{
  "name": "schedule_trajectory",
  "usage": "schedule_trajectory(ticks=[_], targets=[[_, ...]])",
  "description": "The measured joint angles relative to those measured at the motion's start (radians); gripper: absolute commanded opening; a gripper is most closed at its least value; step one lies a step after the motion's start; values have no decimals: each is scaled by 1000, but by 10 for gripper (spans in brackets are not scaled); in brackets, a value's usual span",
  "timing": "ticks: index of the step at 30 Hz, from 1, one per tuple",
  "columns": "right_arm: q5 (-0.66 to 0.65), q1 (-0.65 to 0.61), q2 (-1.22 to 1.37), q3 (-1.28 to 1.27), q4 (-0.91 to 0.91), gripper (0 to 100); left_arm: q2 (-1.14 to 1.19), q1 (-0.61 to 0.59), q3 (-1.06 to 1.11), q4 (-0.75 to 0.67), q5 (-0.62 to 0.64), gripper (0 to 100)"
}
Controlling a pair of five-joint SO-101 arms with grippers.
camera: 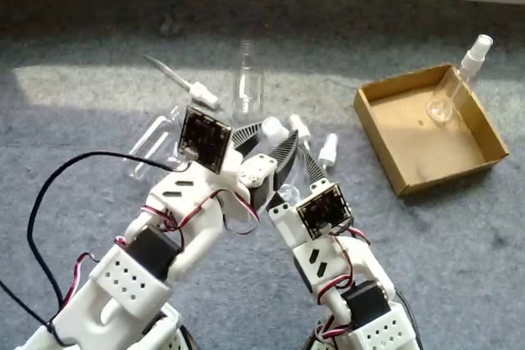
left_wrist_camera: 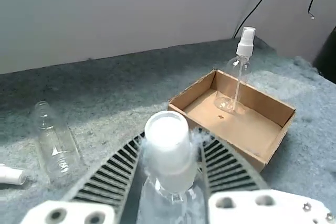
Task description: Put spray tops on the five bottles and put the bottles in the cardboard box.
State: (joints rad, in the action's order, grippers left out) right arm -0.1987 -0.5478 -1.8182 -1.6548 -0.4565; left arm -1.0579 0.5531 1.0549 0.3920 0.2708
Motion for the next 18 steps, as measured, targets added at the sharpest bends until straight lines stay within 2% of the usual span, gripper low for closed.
schedule_trajectory(ticks=[5, 9, 12, 18], targets=[[2, 2, 0, -5, 0, 109, 63, -3, -61, 14, -2, 7], [2, -5, 0, -5, 0, 109, 71, -9, -112, 118, -2, 7], [0, -6, 0, -5, 0, 109, 71, -11, -146, 175, -49, 7], [-2, -6, 0, -5, 0, 109, 71, -11, -147, 187, -75, 7]])
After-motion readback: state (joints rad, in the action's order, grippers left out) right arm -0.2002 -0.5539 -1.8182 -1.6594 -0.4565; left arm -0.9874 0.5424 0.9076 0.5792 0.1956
